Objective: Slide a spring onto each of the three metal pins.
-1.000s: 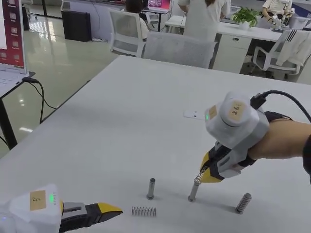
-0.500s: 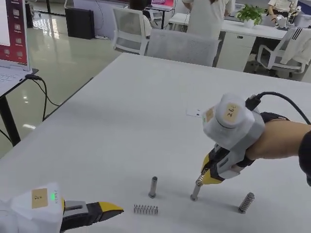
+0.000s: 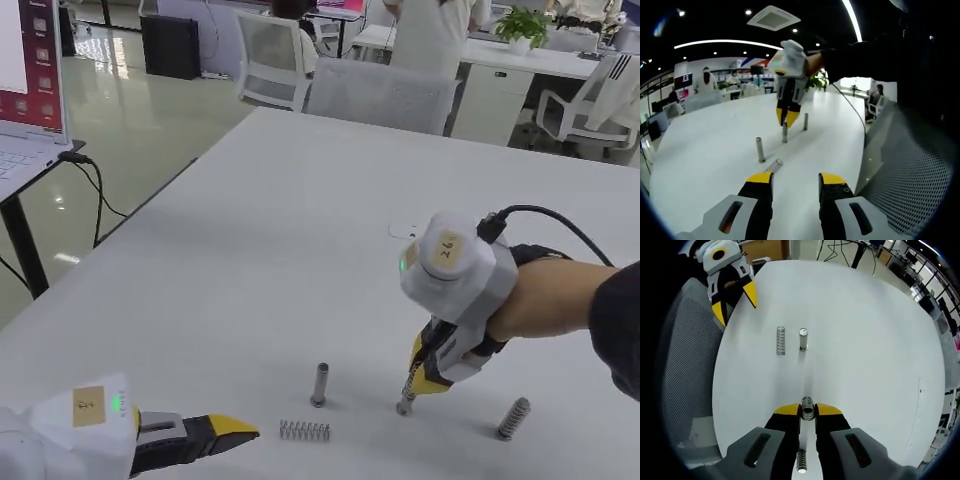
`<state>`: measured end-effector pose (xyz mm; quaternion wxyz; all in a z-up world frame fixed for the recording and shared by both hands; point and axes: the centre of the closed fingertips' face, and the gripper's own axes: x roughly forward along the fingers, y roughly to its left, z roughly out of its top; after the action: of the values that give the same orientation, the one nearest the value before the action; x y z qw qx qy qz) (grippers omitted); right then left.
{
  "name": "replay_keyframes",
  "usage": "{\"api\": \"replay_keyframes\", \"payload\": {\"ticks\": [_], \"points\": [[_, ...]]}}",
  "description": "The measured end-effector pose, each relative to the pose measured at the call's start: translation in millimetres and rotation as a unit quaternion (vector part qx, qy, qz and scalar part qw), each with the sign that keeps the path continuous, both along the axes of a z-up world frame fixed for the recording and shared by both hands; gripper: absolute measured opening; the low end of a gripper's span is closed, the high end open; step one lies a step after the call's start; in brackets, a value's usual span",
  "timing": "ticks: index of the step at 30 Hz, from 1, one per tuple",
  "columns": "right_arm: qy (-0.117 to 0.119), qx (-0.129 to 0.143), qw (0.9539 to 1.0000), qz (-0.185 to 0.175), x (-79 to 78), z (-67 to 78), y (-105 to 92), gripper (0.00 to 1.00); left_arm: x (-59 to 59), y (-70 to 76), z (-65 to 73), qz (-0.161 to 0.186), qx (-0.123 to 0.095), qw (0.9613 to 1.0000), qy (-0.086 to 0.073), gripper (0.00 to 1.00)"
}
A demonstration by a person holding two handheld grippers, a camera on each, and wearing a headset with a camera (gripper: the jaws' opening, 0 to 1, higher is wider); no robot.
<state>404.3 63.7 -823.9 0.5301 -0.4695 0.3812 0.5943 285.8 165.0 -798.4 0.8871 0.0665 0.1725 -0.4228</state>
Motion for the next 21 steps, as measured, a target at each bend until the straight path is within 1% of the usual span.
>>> {"api": "replay_keyframes", "payload": {"ticks": [7, 14, 21], "points": [[0.006, -0.003, 1.0, -0.005, -2.7, -12.1, 0.2, 0.08, 0.1, 0.7, -0.2, 0.001, 0.001, 1.0, 0.0, 0.29], [0.005, -0.006, 0.9999, -0.008, -3.7, -20.6, -1.6, 0.08, 0.4, 0.8, 0.1, 0.0, 0.002, 1.0, 0.0, 0.29], [0.003, 0.005, 0.9999, -0.012, -3.6, -19.6, -0.3, 0.09, -0.5, 1.3, 0.0, 0.0, 0.004, 1.0, 0.0, 0.29]]}}
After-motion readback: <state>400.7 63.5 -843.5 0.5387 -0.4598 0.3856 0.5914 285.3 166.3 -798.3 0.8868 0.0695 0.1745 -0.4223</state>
